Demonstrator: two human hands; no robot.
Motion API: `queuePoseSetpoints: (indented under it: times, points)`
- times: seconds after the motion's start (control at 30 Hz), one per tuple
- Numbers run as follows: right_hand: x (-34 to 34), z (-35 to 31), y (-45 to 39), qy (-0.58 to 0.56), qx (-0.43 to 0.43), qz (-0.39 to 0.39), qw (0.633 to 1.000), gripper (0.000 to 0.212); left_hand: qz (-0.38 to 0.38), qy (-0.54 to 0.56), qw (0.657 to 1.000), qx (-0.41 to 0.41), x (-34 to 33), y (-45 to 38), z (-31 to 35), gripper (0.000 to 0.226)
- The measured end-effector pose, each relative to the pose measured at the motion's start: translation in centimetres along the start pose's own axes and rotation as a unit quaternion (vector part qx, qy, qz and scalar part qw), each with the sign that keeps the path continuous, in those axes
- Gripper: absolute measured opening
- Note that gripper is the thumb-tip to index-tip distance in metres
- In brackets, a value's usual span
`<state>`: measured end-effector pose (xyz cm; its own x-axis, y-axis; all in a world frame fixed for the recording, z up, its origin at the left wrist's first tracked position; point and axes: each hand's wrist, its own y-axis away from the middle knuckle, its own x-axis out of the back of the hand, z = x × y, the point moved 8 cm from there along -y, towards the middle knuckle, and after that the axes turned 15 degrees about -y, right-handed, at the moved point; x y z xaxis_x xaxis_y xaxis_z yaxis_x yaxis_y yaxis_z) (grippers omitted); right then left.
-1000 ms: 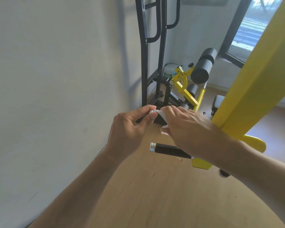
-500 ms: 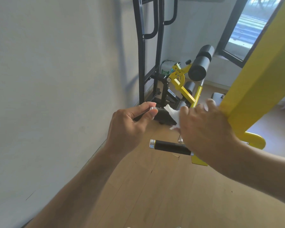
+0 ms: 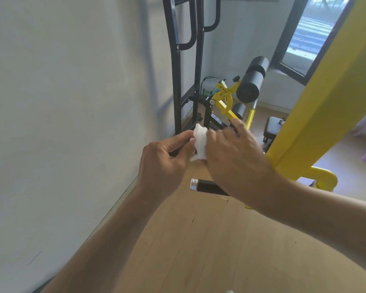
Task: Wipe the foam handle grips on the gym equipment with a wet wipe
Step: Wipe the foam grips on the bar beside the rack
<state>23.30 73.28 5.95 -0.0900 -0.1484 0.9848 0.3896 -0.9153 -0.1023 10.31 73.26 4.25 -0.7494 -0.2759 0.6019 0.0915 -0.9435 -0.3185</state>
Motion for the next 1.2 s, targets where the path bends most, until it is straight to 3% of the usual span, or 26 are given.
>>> queuePoseSetpoints:
  times: [0.1,0.27,0.43,0.5,0.57,0.63,0.7,0.8,0.9,0.97,1.1,1.13,1.2]
  points:
    - [0.4,-0.1,-0.6,-0.016,0.018,0.049,0.999,0.026,0.0,-0.017,1.0,-0.011,0.3,-0.1,0.1,0.024]
    - [1.0,3.7,3.0,0.153,-0.07,-0.094,0.981,0.024,0.01,-0.002,1.0,0.006,0.2,-0.1,0.0,0.021]
    - [0.7,-1.1,-0.4,-0.006,0.029,0.009,1.0,0.018,0.009,-0.011,1.0,0.004,-0.2,-0.1,0.2,0.024]
    - [0.7,-0.4,-0.6,-0.013,0.025,0.023,0.999,0.015,0.009,-0.009,1.0,0.005,0.1,-0.2,0.1,0.024]
    - [0.3,1.7,1.1,0.039,-0.02,-0.042,0.998,0.023,0.011,-0.009,1.0,0.006,0.3,-0.4,-0.1,0.021]
    - [0.7,3.4,3.3,0.17,-0.053,-0.105,0.978,0.031,0.008,-0.013,1.0,-0.002,0.2,-0.2,0.2,0.02]
    - [1.4,3.7,4.1,0.23,-0.062,-0.131,0.962,0.035,0.003,-0.008,1.0,-0.003,-0.1,0.0,0.4,0.022]
    - [1.3,0.8,1.6,0.084,-0.034,-0.073,0.993,0.031,-0.002,0.001,1.0,0.007,-0.4,0.2,0.3,0.019]
    - [0.7,-1.3,-0.4,-0.027,0.01,-0.001,1.0,0.029,-0.013,-0.009,1.0,0.001,-0.6,0.4,0.4,0.023]
    - [1.0,0.1,0.5,-0.024,0.004,0.008,1.0,0.024,-0.004,0.01,1.0,0.018,-0.4,0.5,0.1,0.024]
    - [0.7,3.7,4.4,0.195,-0.041,-0.127,0.972,0.025,0.008,0.02,0.999,0.041,-0.6,0.6,-0.4,0.023]
    - [0.9,3.7,4.5,0.21,-0.047,-0.14,0.966,0.026,0.01,0.019,0.999,0.041,-0.7,0.6,-0.3,0.023]
    - [1.3,2.5,3.1,0.135,-0.051,-0.088,0.986,0.025,0.014,0.019,0.999,0.036,-0.8,0.8,-0.1,0.023]
